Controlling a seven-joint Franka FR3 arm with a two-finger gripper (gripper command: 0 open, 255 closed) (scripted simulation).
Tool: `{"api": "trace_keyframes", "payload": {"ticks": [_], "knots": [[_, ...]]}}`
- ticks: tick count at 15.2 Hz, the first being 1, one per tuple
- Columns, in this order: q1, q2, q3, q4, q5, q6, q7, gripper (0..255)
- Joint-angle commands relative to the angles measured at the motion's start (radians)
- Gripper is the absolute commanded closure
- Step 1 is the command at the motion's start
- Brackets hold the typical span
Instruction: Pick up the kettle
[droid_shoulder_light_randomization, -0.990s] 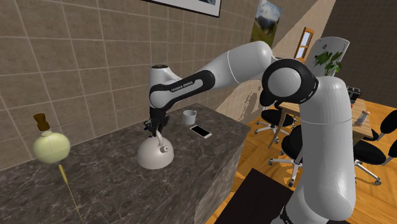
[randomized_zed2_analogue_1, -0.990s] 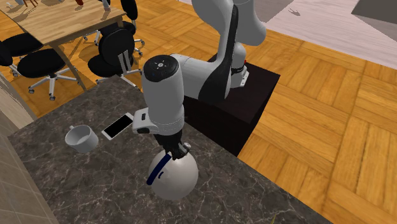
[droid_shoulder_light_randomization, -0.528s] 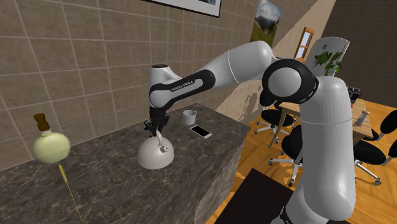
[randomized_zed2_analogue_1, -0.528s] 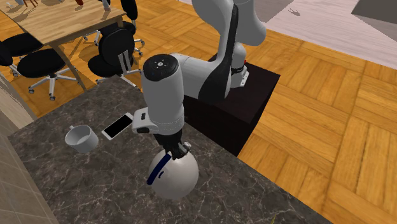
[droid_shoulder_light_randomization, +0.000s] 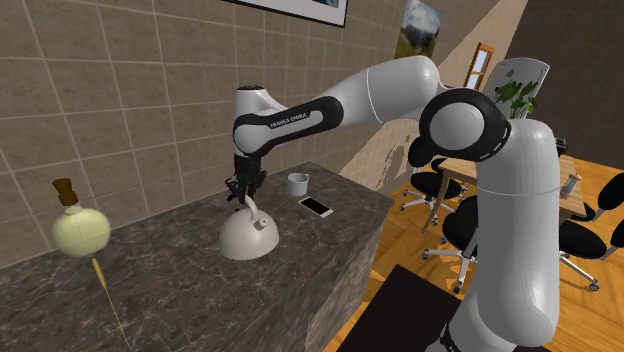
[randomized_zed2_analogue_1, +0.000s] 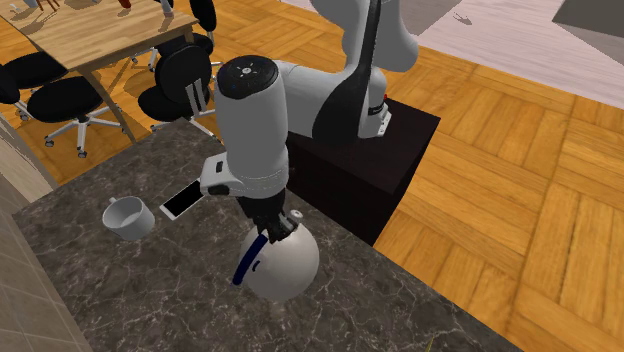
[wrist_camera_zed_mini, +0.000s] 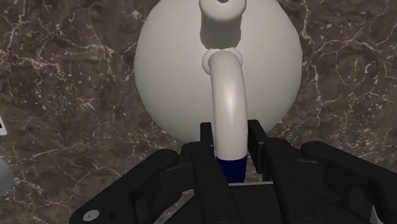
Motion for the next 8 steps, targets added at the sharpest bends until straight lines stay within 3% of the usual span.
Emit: {"api": "trace_keyframes", "payload": {"ticks": [1,8], "knots": [[-0.002,-0.008,0.001,0.016,0.003,-0.022,-0.004,255],[-0.002,-0.025,0.003,0.061,0.008,-0.084,-0.009,255]]}}
